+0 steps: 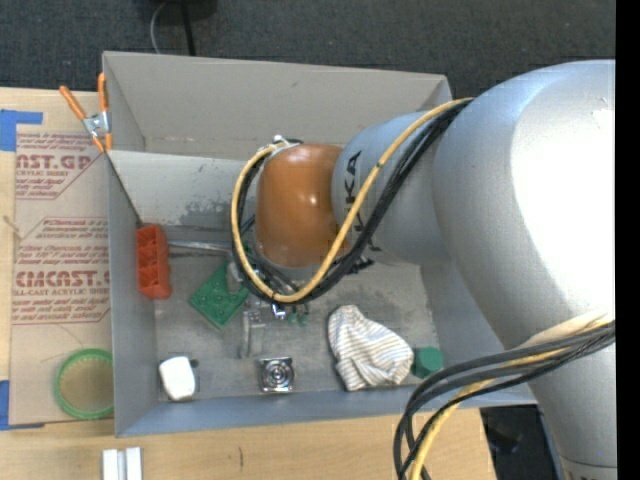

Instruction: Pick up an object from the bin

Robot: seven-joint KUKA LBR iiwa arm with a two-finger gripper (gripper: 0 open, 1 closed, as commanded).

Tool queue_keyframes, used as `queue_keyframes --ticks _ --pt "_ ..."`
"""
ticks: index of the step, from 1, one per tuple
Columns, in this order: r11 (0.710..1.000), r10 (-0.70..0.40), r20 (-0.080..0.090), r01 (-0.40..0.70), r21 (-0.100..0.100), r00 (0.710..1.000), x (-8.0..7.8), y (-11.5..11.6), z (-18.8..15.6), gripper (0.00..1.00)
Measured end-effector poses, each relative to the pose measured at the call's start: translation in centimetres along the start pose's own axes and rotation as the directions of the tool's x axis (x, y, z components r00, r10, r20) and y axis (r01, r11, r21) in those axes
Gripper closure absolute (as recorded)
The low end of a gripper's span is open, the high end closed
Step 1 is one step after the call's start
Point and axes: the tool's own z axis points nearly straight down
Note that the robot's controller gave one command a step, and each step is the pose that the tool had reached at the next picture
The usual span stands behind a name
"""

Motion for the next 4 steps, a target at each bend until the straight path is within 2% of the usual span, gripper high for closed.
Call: queue_keyframes --ticks 1,3,4 --pt "1.0 -0.011 0.009 0.011 -0.004 1.0 -0.7 -0.1 0.1 1.0" --pt "1.0 -0.011 0.007 0.011 -0.004 1.0 -0.6 -0.1 -0.4 1.0" --pt "1.0 -0.012 0.002 0.012 -0.003 1.0 -0.4 -0.2 -2.3 1.0"
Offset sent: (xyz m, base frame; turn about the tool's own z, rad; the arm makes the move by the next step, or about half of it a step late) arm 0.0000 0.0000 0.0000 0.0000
